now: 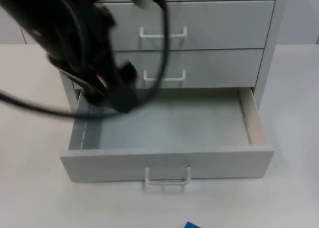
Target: Open the drawer with the left hand, place the block into the drawer with the right hand, then close the drawer with the left hand.
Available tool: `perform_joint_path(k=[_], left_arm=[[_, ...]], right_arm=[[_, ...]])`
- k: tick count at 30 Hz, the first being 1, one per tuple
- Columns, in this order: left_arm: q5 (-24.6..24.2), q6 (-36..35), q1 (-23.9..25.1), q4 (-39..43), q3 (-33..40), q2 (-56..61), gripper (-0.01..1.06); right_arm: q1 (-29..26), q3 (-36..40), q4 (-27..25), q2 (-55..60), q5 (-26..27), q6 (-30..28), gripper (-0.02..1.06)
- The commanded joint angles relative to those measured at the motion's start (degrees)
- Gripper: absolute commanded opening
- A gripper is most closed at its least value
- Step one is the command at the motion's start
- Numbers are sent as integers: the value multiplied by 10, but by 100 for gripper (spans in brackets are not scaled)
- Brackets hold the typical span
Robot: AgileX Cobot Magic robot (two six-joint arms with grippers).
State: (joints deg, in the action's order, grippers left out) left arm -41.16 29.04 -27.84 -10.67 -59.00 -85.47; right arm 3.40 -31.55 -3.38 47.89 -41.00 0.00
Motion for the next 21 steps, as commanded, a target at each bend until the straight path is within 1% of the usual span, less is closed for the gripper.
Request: perform_joint_path(k=[1,3,4,6,9,10,13,14,15,18,20,21], left_arm=[[-15,-8,43,-60,-1,21,80],[-22,-8,104,-100,0,42,80],[-22,-8,104,-100,0,42,80],[-33,-9,157,-128,2,62,80],[-35,-9,231,-156,27,101,80],[-35,-9,231,-156,27,101,80],[-30,-9,309,-168,79,154,80],[-30,-9,319,-168,87,163,80],[-30,-9,319,-168,87,163,80],[-27,-9,373,-165,141,223,80],[-26,-9,388,-163,159,247,80],[-26,-9,388,-163,159,247,80]], right_arm=[[-3,-4,-2,-1,-3,-7,105],[-3,-4,-2,-1,-3,-7,105],[-3,-4,-2,-1,-3,-7,105],[-3,-4,-2,-1,-3,-7,105],[-3,-4,-2,-1,-3,-7,105],[-3,-4,-2,-1,-3,-7,105],[-3,-4,-2,-1,-3,-7,105],[-3,-4,-4,-1,-4,-7,105],[-3,-4,-4,-1,-4,-7,105],[-3,-4,-13,-1,-4,-7,105],[-3,-4,-13,-1,-4,-7,105],[-3,-4,-13,-1,-4,-7,105]])
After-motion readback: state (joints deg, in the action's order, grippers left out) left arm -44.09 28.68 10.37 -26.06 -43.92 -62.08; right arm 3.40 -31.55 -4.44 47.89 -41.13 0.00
